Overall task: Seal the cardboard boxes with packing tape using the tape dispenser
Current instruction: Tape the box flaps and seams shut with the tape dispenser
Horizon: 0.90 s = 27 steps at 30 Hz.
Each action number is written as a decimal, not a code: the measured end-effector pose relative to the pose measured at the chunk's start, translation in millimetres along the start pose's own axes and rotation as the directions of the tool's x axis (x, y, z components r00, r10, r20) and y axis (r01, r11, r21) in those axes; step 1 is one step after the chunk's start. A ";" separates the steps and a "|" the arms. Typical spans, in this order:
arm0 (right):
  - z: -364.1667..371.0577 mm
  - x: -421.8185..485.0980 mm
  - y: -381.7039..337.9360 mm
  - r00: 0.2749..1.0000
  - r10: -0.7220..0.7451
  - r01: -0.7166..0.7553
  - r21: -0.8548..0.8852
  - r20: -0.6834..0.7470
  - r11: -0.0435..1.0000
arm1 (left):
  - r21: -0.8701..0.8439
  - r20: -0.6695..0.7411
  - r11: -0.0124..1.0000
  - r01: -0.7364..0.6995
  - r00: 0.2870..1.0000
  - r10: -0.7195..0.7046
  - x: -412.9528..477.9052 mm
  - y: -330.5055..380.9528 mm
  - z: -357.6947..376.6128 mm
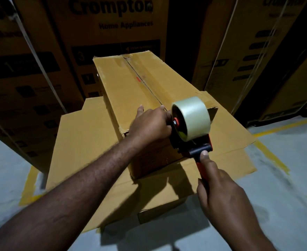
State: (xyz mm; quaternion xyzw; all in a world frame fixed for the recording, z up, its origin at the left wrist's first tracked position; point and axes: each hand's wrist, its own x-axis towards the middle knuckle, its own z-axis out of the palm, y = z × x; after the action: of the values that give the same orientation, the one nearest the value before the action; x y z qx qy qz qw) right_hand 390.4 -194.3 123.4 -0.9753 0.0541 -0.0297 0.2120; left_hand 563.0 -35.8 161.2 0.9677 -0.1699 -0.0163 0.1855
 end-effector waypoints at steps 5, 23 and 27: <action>11.4 -1.3 -0.3 0.989 0.129 -0.146 0.324 0.074 0.935 | 0.100 -0.146 0.995 -0.032 0.988 0.046 -6.3 0.9 20.3; -113.3 30.7 16.8 0.964 0.077 0.150 0.764 -0.253 0.627 | 0.402 0.077 0.904 -0.145 0.989 0.125 21.7 13.6 14.9; -104.0 75.6 -5.0 0.956 -0.043 0.267 0.798 -0.290 0.541 | 0.456 0.062 0.882 -0.119 0.993 0.101 19.4 16.0 14.3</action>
State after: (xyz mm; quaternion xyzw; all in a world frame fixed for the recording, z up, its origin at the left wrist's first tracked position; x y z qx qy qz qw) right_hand 457.5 -241.4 222.6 -0.7498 -0.0288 -0.1858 0.6344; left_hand 574.7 -61.3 154.3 0.9724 -0.2269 0.0173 -0.0508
